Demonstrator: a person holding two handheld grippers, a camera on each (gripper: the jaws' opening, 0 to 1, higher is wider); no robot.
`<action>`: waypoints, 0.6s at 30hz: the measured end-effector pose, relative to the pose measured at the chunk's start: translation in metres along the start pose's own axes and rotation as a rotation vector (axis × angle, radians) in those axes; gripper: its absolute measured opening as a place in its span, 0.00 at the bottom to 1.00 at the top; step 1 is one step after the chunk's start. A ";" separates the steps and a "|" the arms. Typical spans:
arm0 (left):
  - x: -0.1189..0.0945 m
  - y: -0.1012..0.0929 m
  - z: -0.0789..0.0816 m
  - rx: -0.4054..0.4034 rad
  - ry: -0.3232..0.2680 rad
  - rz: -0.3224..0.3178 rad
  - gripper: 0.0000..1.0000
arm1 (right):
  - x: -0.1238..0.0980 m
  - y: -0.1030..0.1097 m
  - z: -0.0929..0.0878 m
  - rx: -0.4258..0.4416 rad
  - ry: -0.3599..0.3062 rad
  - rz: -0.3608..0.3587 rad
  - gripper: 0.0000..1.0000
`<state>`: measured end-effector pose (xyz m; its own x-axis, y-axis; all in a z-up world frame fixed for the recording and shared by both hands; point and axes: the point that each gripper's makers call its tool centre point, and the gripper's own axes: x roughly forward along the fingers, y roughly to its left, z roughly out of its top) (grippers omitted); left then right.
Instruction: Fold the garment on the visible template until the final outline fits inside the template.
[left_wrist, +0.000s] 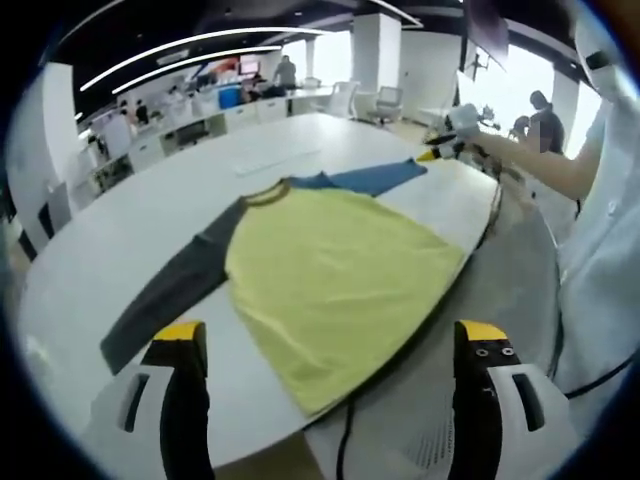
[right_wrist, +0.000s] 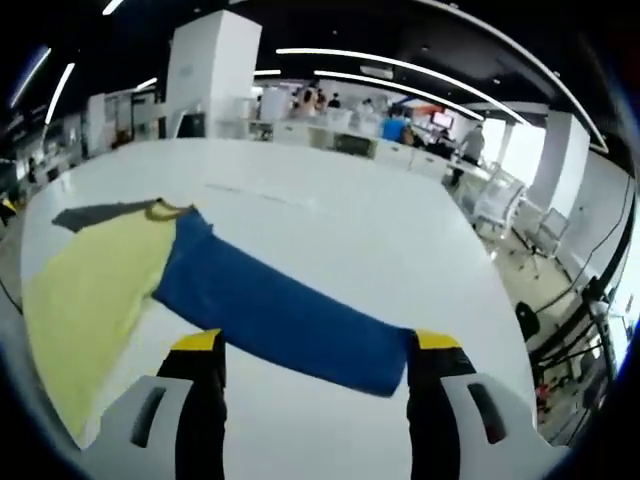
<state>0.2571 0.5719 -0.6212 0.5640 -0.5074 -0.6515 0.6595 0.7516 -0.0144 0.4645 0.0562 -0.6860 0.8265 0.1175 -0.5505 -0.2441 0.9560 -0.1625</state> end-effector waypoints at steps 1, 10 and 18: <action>0.000 -0.001 0.001 -0.003 -0.004 -0.006 1.00 | 0.001 -0.002 -0.002 0.006 0.004 -0.004 0.70; 0.001 0.000 -0.003 -0.009 0.011 -0.002 1.00 | 0.013 -0.029 -0.026 0.058 0.049 -0.053 0.65; 0.000 -0.001 0.000 -0.017 0.002 -0.011 0.99 | 0.021 -0.042 -0.037 0.076 0.093 -0.085 0.57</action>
<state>0.2569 0.5711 -0.6214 0.5560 -0.5145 -0.6528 0.6567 0.7533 -0.0345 0.4733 0.0080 -0.7213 0.7910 0.0130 -0.6117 -0.1334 0.9794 -0.1516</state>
